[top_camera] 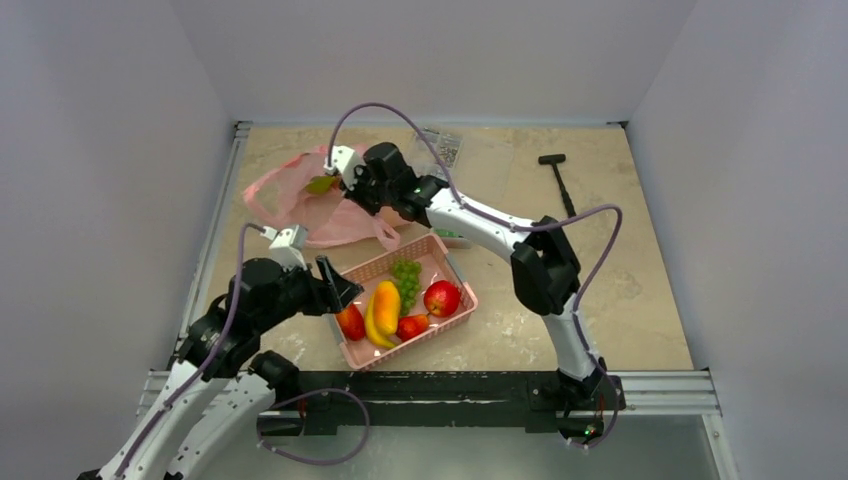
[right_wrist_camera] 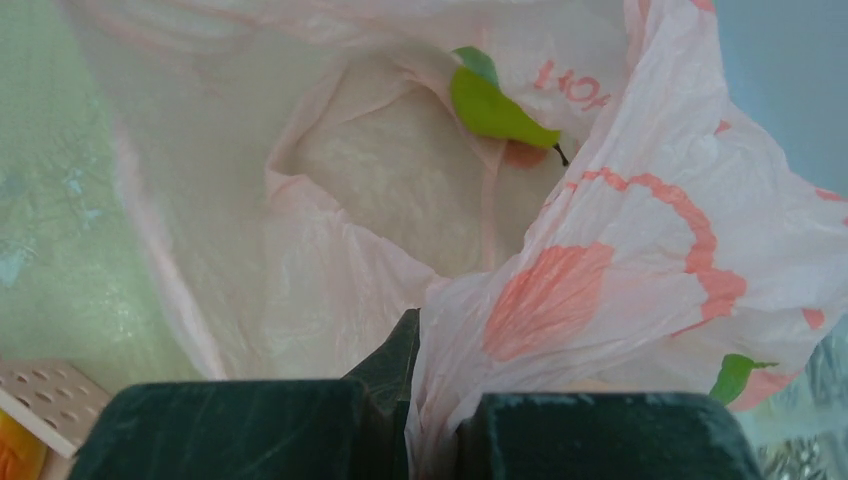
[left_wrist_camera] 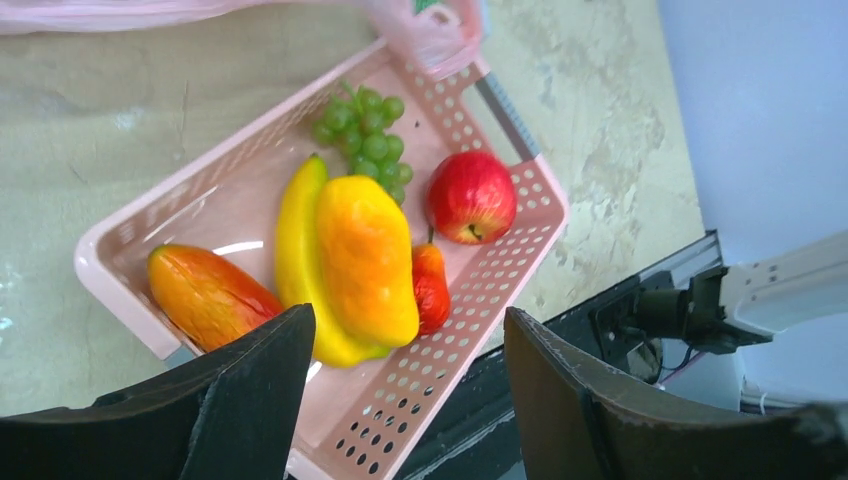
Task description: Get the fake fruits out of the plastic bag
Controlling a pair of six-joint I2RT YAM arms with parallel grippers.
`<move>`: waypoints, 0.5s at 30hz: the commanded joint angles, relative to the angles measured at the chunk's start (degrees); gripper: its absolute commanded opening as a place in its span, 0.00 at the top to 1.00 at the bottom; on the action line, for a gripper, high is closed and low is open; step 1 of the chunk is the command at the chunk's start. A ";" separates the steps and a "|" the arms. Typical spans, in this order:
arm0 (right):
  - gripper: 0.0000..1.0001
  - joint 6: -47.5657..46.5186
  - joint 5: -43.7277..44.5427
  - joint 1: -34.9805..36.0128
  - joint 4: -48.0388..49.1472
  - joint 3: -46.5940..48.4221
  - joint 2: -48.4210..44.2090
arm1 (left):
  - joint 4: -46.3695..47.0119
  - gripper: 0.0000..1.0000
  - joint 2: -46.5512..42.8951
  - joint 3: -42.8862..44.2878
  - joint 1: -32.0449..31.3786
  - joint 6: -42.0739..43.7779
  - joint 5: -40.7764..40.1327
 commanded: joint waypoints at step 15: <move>0.39 2.32 15.93 5.03 -0.39 -3.33 -5.36 | 5.44 0.32 -3.84 -0.76 -0.20 -3.78 -18.86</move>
